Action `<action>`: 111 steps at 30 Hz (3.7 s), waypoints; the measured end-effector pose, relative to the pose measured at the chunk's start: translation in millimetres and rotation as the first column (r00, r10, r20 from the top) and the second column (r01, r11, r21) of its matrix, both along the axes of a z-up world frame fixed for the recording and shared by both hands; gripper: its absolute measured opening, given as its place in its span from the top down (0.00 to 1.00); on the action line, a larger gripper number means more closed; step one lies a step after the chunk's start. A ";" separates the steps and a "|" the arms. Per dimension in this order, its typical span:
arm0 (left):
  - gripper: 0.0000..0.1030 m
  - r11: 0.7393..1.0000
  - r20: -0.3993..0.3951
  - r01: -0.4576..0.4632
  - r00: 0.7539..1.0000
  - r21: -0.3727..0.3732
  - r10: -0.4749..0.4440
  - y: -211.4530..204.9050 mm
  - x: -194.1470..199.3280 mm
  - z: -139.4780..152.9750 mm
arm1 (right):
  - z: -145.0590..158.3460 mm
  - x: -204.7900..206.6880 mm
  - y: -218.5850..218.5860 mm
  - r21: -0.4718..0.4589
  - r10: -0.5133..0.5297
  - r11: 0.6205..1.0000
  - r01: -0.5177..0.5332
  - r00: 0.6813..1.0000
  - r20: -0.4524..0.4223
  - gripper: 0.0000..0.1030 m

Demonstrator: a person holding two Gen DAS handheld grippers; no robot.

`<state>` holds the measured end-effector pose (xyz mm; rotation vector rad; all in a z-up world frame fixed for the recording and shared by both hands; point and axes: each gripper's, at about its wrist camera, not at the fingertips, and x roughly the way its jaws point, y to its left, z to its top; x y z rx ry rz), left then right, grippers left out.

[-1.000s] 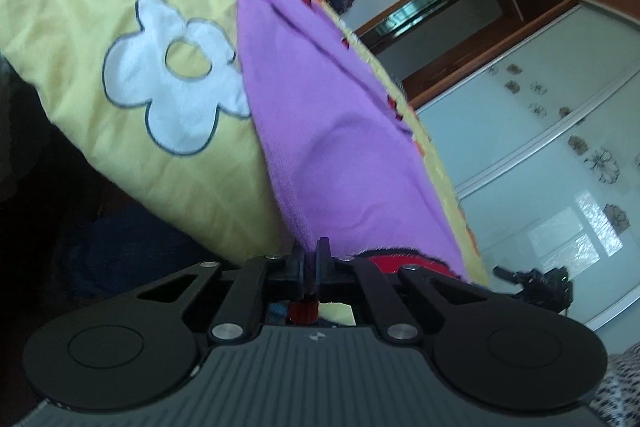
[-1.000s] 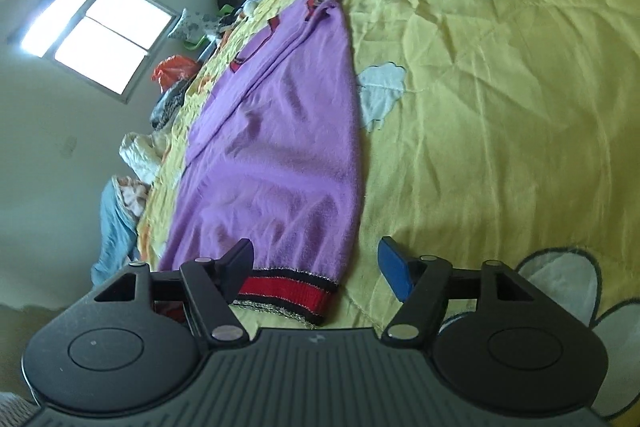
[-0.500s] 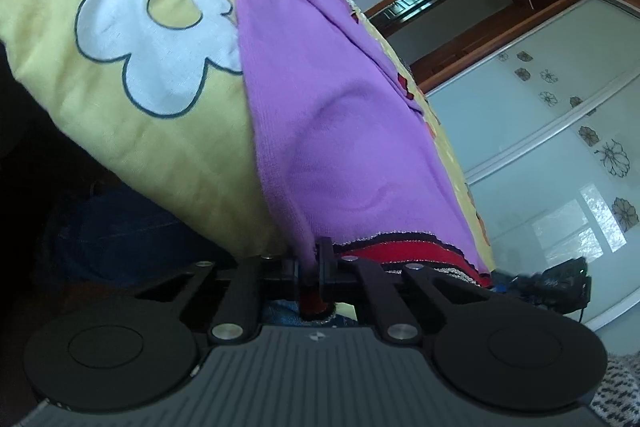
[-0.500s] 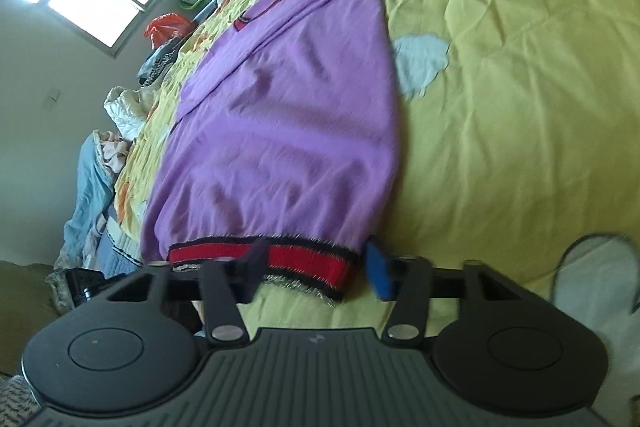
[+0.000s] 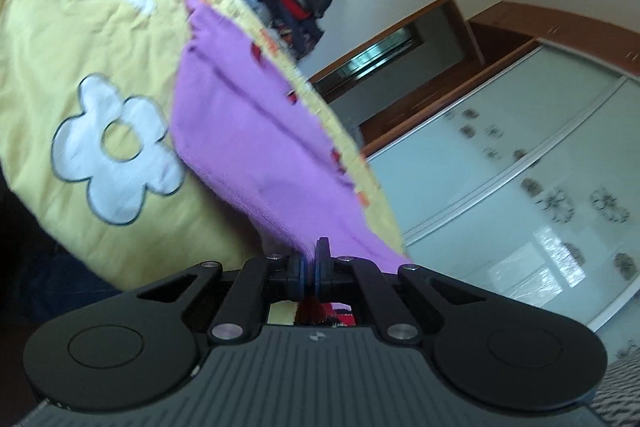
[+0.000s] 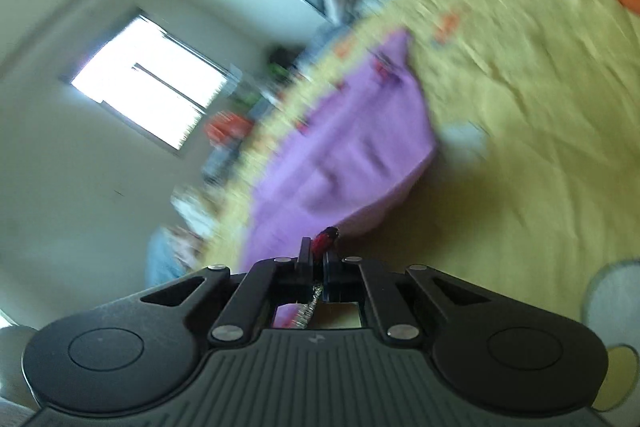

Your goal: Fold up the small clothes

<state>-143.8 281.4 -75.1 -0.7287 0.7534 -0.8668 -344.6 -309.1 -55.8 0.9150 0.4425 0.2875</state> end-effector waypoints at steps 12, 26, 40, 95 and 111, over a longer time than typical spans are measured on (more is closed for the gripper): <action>0.98 0.992 -0.118 -0.071 0.991 -0.102 0.059 8.6 12.8 -22.7 | -7.6 3.4 -13.4 -0.008 -0.036 0.999 0.035 0.999 -0.026 0.96; 0.98 0.978 -0.095 -0.170 0.983 -0.124 0.159 -39.2 181.0 -2.9 | -6.6 172.8 -79.7 0.149 -0.096 0.984 0.102 0.994 -0.043 0.96; 0.98 0.957 -0.209 -0.272 0.946 -0.105 0.246 -55.6 304.7 -13.8 | -27.7 344.1 -119.7 0.205 -0.067 0.972 0.112 0.974 -0.214 0.96; 0.52 0.491 0.287 -0.408 0.908 0.770 0.305 -224.9 354.0 25.3 | 25.4 522.6 100.9 -0.735 0.037 0.633 -0.242 0.958 -0.284 0.60; 0.25 0.564 0.290 -0.389 0.921 0.728 0.261 -227.1 276.7 57.6 | 33.8 421.7 85.5 -0.726 0.020 0.662 -0.186 0.973 -0.231 0.52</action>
